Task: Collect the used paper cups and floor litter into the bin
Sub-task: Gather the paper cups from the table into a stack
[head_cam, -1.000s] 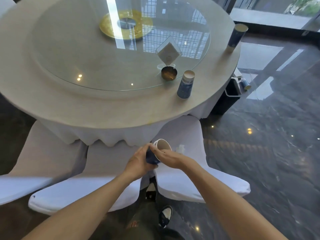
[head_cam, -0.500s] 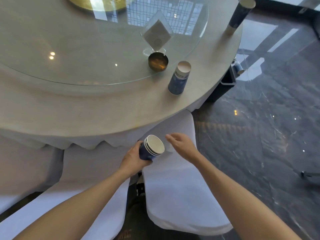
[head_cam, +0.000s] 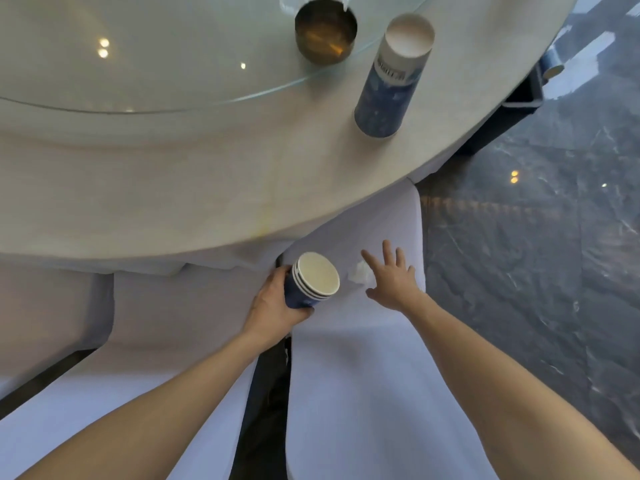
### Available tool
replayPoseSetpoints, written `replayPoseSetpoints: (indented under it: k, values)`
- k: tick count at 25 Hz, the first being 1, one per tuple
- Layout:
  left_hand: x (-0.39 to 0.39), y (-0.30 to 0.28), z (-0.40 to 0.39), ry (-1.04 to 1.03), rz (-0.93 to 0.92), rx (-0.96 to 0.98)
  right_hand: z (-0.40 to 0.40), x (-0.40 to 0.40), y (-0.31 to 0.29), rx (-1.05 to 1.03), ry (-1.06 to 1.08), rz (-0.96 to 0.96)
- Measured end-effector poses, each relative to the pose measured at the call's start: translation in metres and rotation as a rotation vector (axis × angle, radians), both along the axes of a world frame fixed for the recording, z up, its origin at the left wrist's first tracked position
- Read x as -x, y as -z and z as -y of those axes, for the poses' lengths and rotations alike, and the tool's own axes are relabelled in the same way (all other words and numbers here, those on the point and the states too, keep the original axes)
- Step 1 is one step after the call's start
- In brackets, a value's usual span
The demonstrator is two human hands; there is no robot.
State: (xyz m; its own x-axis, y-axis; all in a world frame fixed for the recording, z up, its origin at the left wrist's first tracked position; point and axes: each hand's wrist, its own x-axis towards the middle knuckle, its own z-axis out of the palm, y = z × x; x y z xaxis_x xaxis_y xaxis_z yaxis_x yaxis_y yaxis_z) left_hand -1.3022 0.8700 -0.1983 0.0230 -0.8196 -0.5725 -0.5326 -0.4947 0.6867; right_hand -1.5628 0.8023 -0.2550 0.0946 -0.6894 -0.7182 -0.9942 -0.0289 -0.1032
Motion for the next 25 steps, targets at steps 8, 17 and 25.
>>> replayPoseSetpoints:
  k: [8,17,25]
  values:
    - [0.018,0.064,0.016,0.030,0.017,-0.008,-0.018,-0.017,0.103,-0.064,-0.114,-0.012]
    - [0.035,0.034,0.010,0.058,0.026,-0.040,-0.023,0.005,0.053,-0.142,0.136,0.160]
    - [0.053,-0.055,0.020,0.049,0.011,0.040,0.030,0.004,-0.134,0.168,0.474,0.599]
